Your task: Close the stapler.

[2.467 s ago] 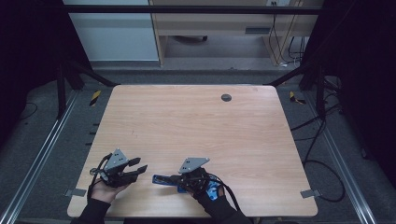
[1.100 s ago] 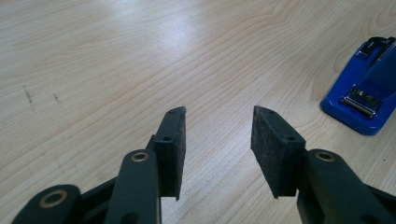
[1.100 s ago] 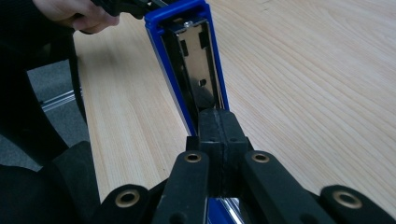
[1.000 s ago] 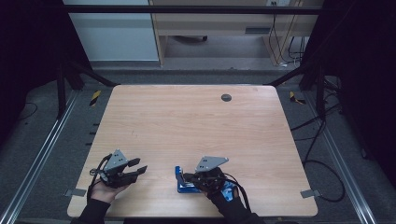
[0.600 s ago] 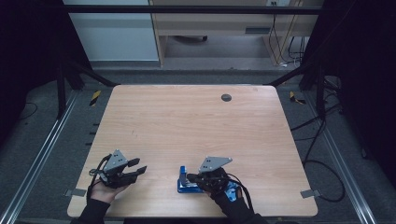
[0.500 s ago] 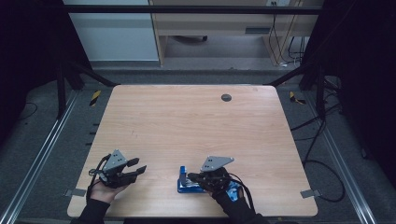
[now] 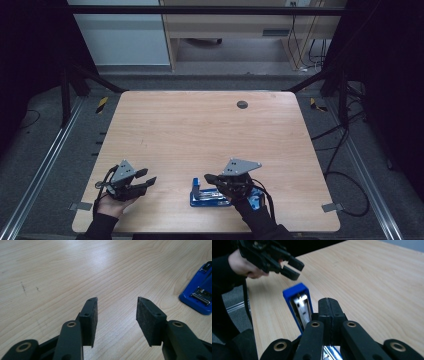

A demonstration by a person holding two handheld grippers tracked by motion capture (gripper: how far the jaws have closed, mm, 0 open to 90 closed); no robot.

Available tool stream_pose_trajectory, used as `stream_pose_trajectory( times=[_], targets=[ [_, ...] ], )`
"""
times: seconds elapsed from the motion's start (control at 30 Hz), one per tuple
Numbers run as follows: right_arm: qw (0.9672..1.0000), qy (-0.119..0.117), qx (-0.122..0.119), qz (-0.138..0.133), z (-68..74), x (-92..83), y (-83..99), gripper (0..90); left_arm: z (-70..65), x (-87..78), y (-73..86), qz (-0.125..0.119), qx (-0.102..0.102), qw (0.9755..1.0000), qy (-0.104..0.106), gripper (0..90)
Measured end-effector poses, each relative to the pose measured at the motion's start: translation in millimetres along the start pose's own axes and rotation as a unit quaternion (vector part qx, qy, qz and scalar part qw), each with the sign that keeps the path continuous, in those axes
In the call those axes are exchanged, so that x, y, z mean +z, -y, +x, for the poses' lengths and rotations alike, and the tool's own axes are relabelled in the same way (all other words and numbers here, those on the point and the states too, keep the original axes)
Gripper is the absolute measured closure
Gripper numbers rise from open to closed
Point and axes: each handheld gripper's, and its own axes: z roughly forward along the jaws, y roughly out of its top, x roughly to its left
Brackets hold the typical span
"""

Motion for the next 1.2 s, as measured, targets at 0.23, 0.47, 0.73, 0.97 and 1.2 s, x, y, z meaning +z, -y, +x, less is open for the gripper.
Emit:
stream_pose_trajectory(
  times=[0.23,0.47,0.73,0.97,1.2],
  targets=[
    [0.9997,-0.008,-0.013,-0.02,4.5,-4.7,-21.5,90.0,-0.1,0.8,0.7,0.002,-0.001,1.0,-0.003,51.3],
    [0.9991,-0.025,-0.026,-0.024,14.7,-0.6,-35.4,90.0,-0.2,0.9,0.7,0.003,-0.001,1.0,-0.003,51.3],
    [0.9987,-0.038,-0.035,-0.002,22.7,12.2,-34.0,90.0,-0.3,0.9,0.7,0.003,0.0,1.0,-0.001,51.3],
    [0.9987,-0.038,-0.035,0.002,22.3,11.5,-31.6,90.0,-0.7,0.7,0.5,0.003,0.001,1.0,0.0,51.3],
    [0.9992,-0.024,-0.028,0.013,14.8,6.0,-21.1,90.0,-0.8,0.9,0.4,0.004,0.001,1.0,0.0,51.3]
  ],
)
